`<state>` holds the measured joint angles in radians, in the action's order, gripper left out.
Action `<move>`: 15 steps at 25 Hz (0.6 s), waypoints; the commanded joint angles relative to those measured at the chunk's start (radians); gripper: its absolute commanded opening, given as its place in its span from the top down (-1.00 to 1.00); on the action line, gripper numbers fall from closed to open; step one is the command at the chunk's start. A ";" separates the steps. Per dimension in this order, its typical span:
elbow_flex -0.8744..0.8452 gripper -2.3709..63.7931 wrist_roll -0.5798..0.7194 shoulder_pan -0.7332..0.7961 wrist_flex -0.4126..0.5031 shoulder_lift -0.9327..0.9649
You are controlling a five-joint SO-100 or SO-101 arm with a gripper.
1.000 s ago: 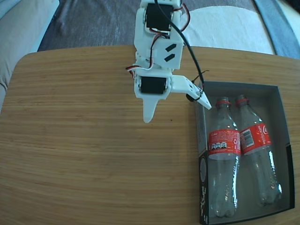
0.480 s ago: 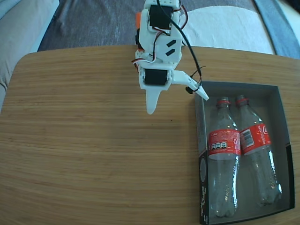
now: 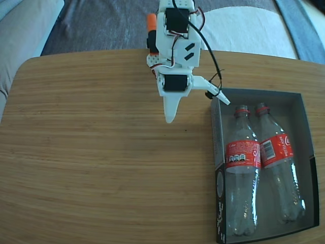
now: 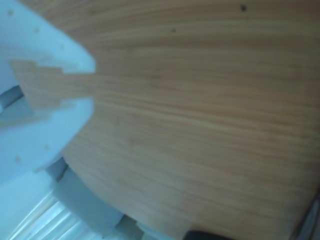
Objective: Grasp the bottles and put them in the box.
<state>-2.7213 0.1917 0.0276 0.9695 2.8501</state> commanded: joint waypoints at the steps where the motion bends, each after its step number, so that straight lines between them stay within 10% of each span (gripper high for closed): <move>1: -0.014 0.87 -0.003 0.005 -0.011 0.048; 15: -0.086 0.87 0.005 -0.003 0.021 0.235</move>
<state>-2.8103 0.1917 0.0322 0.9894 3.0603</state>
